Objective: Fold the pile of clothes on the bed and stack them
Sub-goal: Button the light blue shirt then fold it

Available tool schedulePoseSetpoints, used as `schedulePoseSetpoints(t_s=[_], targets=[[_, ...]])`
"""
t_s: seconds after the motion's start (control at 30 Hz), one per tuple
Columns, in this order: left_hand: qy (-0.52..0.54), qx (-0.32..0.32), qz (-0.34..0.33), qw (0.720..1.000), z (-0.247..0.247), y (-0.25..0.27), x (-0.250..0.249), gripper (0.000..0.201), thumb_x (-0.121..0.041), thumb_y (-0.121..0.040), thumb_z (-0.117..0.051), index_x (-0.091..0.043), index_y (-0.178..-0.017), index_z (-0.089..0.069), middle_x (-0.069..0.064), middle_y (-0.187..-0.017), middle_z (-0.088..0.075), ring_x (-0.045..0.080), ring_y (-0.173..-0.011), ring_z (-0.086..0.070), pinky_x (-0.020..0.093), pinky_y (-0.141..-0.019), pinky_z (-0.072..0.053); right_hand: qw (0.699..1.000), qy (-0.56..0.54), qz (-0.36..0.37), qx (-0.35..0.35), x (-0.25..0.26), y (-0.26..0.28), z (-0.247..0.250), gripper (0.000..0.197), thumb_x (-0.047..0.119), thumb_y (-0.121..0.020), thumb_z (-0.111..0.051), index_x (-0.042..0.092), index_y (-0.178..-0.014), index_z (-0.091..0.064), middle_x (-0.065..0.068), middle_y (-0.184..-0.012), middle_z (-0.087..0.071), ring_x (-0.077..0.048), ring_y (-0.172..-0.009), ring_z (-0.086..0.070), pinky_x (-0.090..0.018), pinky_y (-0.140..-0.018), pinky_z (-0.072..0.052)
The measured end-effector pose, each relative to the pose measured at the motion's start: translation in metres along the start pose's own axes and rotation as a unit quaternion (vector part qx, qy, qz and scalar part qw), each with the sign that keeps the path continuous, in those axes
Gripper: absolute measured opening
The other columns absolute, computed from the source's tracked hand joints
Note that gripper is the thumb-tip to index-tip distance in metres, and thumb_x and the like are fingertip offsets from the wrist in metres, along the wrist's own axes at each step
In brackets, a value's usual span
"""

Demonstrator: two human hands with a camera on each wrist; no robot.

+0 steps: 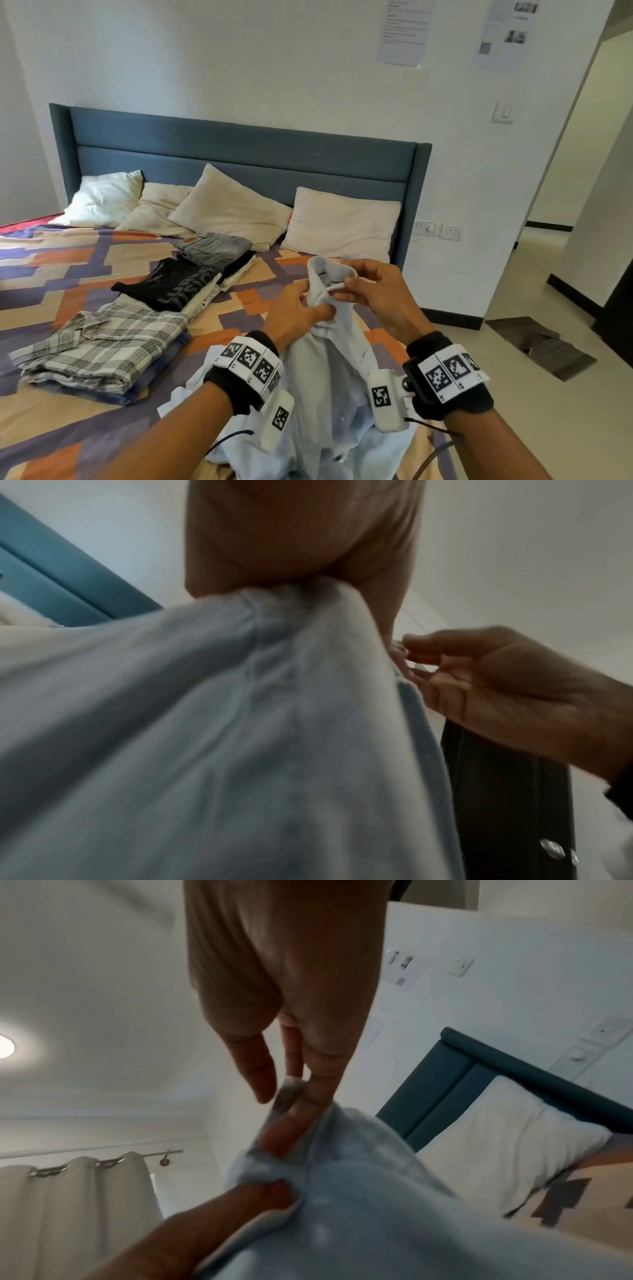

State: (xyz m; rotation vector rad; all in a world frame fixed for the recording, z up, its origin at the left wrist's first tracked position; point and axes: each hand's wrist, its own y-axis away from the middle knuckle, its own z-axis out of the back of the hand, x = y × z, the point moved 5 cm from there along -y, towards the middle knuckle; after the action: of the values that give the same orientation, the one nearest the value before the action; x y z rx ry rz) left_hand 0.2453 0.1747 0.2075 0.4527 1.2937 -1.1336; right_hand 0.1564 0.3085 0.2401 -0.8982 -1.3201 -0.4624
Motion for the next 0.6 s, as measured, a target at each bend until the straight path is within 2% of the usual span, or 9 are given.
schedulePoseSetpoints(t_s=[0.1, 0.17, 0.23, 0.33, 0.4, 0.47, 0.5, 0.57, 0.6], targets=[[0.034, -0.021, -0.008, 0.999, 0.023, 0.0, 0.003, 0.018, -0.024, -0.071, -0.078, -0.023, -0.085, -0.066, -0.004, -0.081, -0.073, 0.02, -0.078, -0.069, 0.041, -0.07, -0.055, 1.0, 0.009, 0.018, 0.011, -0.01, -0.004, 0.021, 0.041, -0.001, -0.088, -0.067, 0.01, -0.126, -0.06, -0.01, -0.12, -0.065, -0.036, -0.1, -0.069, -0.04, -0.079, -0.06], [0.049, 0.007, -0.036, 0.998, 0.035, 0.002, -0.006, 0.02, -0.01, -0.08, -0.076, -0.024, -0.092, -0.068, -0.005, -0.086, -0.074, 0.016, -0.082, -0.07, 0.037, -0.071, -0.057, 0.995, 0.102, -0.002, 0.021, -0.033, -0.009, 0.034, 0.053, 0.005, -0.082, -0.075, 0.021, -0.13, -0.057, -0.003, -0.124, -0.062, -0.03, -0.105, -0.066, -0.045, -0.09, -0.057], [0.043, 0.055, -0.075, 0.995, 0.045, 0.005, -0.022, 0.026, -0.003, -0.083, -0.072, -0.023, -0.1, -0.07, -0.002, -0.093, -0.075, 0.017, -0.087, -0.07, 0.032, -0.075, -0.058, 0.979, 0.187, -0.026, 0.081, -0.057, -0.006, 0.027, 0.062, 0.014, -0.075, -0.082, 0.031, -0.128, -0.056, 0.005, -0.128, -0.058, -0.025, -0.113, -0.06, -0.044, -0.094, -0.054], [-0.002, 0.123, -0.109, 0.986, 0.063, 0.008, -0.044, 0.034, -0.001, -0.081, -0.073, -0.031, -0.096, -0.074, -0.005, -0.093, -0.075, 0.01, -0.088, -0.069, 0.023, -0.074, -0.053, 0.965, 0.218, 0.011, 0.146, -0.073, 0.002, -0.005, 0.051, 0.013, -0.079, -0.081, 0.036, -0.119, -0.058, 0.018, -0.122, -0.06, 0.003, -0.111, -0.057, -0.015, -0.089, -0.046], [-0.043, 0.166, -0.126, 0.977, 0.074, 0.01, -0.056, 0.032, -0.006, -0.077, -0.076, -0.033, -0.096, -0.074, -0.01, -0.092, -0.074, 0.006, -0.087, -0.068, 0.018, -0.073, -0.05, 0.96, 0.223, 0.04, 0.166, -0.073, 0.003, -0.025, 0.037, 0.014, -0.082, -0.079, 0.03, -0.111, -0.064, 0.017, -0.114, -0.065, 0.014, -0.1, -0.057, -0.008, -0.083, -0.044], [-0.061, 0.164, -0.132, 0.976, 0.09, 0.011, -0.067, 0.028, -0.01, -0.075, -0.077, -0.03, -0.094, -0.074, -0.009, -0.09, -0.074, 0.006, -0.085, -0.068, 0.018, -0.072, -0.05, 0.955, 0.236, 0.057, 0.171, -0.075, -0.001, -0.038, 0.021, 0.022, -0.084, -0.078, 0.019, -0.104, -0.071, 0.007, -0.102, -0.07, 0.008, -0.091, -0.061, -0.015, -0.079, -0.045], [-0.061, 0.145, -0.134, 0.978, 0.1, 0.011, -0.071, 0.026, -0.005, -0.076, -0.077, -0.023, -0.096, -0.074, -0.006, -0.09, -0.074, 0.007, -0.084, -0.067, 0.019, -0.072, -0.051, 0.957, 0.226, 0.064, 0.168, -0.074, -0.003, -0.042, 0.024, 0.031, -0.083, -0.077, 0.013, -0.098, -0.072, 0.001, -0.094, -0.071, -0.003, -0.086, -0.063, -0.025, -0.078, -0.047], [-0.048, 0.083, -0.14, 0.985, 0.123, 0.009, -0.076, 0.022, 0.002, -0.081, -0.072, -0.008, -0.1, -0.071, -0.003, -0.086, -0.074, 0.007, -0.08, -0.067, 0.02, -0.069, -0.053, 0.974, 0.166, 0.054, 0.146, -0.069, -0.01, -0.043, 0.048, 0.048, -0.077, -0.076, 0.003, -0.09, -0.067, -0.006, -0.08, -0.066, -0.016, -0.075, -0.06, -0.036, -0.07, -0.046], [-0.042, 0.042, -0.142, 0.988, 0.134, 0.007, -0.076, 0.018, 0.001, -0.083, -0.07, -0.009, -0.098, -0.07, -0.006, -0.081, -0.073, 0.005, -0.075, -0.067, 0.018, -0.064, -0.052, 0.981, 0.141, 0.049, 0.128, -0.064, -0.015, -0.041, 0.054, 0.052, -0.074, -0.077, 0.001, -0.087, -0.065, -0.005, -0.077, -0.063, -0.017, -0.072, -0.059, -0.037, -0.067, -0.045]])
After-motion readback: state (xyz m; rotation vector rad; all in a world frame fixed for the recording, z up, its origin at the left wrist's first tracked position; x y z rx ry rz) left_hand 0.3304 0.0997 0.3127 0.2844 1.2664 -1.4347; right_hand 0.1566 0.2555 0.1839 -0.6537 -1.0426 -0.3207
